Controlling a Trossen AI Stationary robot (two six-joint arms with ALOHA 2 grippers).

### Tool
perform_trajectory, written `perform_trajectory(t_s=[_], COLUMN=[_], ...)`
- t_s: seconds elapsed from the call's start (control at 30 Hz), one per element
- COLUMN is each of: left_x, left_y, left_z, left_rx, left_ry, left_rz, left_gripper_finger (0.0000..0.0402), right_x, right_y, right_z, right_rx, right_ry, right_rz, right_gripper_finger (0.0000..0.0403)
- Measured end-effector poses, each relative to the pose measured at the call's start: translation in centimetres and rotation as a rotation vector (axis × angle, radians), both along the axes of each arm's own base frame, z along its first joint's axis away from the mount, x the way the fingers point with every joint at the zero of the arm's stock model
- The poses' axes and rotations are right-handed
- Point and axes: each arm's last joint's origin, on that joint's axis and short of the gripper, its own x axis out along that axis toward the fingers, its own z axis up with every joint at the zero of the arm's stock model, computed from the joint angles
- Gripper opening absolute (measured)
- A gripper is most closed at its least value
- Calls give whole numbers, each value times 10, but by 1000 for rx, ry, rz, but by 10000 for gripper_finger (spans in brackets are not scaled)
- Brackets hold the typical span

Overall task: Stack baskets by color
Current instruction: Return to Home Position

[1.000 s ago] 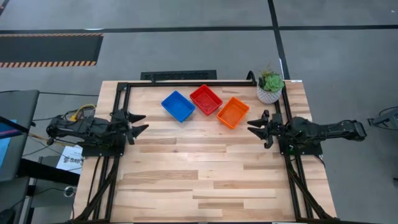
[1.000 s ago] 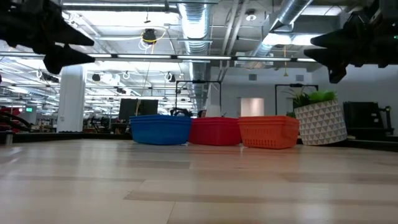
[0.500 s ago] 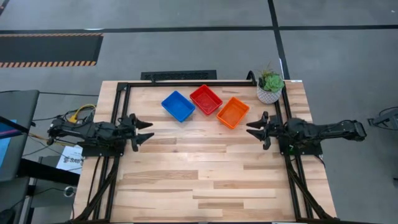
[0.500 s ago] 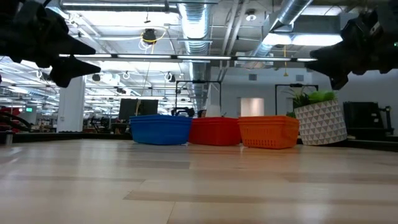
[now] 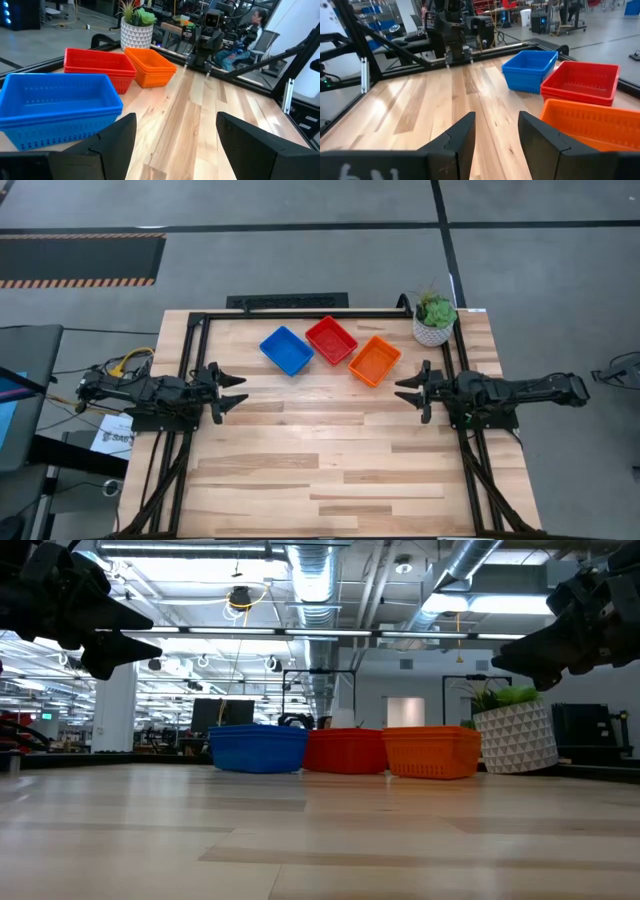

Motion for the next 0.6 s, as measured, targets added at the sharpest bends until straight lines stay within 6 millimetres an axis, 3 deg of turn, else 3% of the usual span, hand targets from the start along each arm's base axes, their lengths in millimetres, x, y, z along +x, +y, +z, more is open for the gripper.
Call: perform_trajectory(t_s=[0.6], left_x=[0], left_y=[0], left_z=[-1], left_rx=[-14], left_ry=[4], left_rz=[11], left_gripper_finger=[263], right_x=[0], right_y=[0], right_z=[-1], right_rx=[0], right_ry=[13], right_rz=[3], right_gripper_finger=[171])
